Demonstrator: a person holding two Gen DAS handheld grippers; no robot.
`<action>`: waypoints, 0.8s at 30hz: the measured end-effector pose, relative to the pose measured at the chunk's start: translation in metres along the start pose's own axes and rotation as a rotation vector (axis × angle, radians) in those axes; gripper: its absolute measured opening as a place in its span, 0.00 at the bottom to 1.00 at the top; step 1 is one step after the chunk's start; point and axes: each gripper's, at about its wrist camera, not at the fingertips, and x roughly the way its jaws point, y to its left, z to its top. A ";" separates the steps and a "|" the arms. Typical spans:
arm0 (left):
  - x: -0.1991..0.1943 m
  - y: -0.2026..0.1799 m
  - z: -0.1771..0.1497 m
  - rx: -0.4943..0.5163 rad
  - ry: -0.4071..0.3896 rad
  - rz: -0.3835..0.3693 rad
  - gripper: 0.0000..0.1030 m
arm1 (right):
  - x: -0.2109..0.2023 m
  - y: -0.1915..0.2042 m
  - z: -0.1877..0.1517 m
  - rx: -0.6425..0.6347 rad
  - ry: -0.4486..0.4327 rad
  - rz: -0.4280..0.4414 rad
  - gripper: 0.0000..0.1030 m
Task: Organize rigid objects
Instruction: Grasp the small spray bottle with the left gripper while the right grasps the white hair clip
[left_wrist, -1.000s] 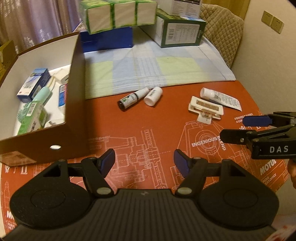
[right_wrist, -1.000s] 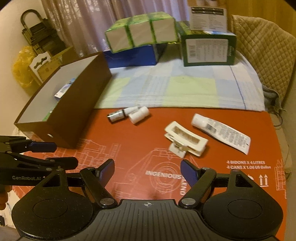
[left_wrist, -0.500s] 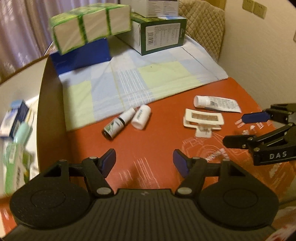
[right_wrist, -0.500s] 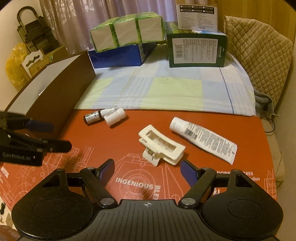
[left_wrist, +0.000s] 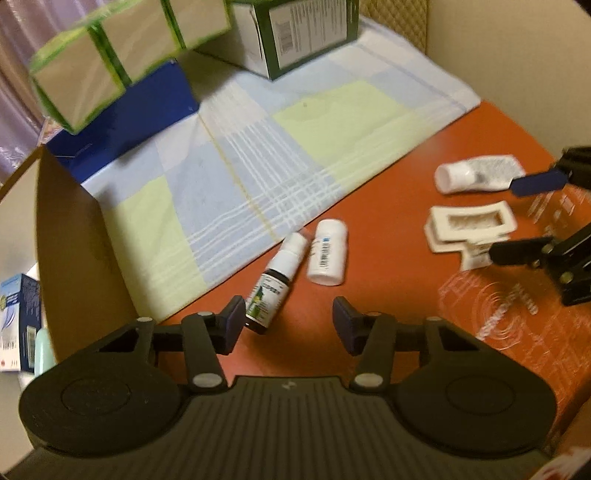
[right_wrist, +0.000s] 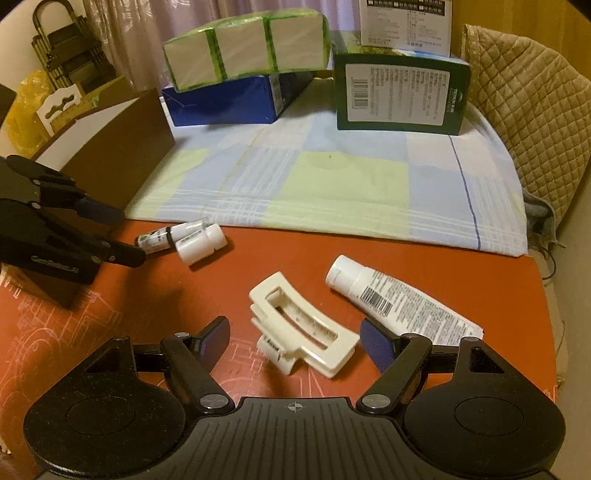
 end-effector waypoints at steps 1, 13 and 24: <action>0.006 0.004 0.002 0.000 0.021 -0.002 0.44 | 0.003 -0.001 0.002 0.005 0.003 -0.001 0.73; 0.043 0.023 0.011 0.007 0.090 -0.029 0.29 | 0.019 -0.010 0.010 0.010 0.041 0.004 0.73; 0.036 0.021 -0.004 -0.202 0.134 -0.020 0.19 | 0.030 -0.005 0.011 -0.058 0.038 0.030 0.73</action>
